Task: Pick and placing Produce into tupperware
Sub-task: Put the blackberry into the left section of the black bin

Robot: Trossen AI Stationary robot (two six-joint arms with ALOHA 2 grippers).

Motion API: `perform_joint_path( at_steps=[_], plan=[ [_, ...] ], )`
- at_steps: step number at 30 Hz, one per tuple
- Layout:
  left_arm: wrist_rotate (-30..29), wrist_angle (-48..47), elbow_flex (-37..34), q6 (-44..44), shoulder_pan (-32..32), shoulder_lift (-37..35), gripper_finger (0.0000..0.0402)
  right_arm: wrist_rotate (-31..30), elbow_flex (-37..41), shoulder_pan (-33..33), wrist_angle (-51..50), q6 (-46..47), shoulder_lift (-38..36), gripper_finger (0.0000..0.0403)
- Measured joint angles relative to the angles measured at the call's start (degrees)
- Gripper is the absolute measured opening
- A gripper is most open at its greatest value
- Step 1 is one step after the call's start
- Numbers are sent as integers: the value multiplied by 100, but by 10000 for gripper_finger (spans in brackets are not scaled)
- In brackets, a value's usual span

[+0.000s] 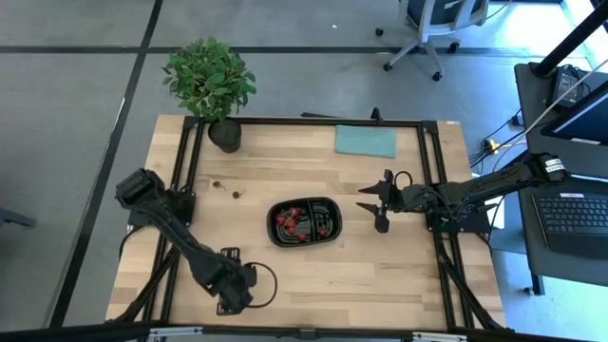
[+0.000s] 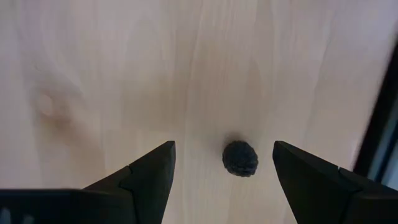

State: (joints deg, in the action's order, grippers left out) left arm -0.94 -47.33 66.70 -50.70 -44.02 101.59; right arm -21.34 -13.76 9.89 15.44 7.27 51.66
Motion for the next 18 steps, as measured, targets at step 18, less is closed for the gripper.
perform_joint_path(
  at_steps=[18],
  plan=[
    [261, -16, 0, -170, -152, 601, 261, 0, 0, 0, -2, 15, 0, 200]
  ],
)
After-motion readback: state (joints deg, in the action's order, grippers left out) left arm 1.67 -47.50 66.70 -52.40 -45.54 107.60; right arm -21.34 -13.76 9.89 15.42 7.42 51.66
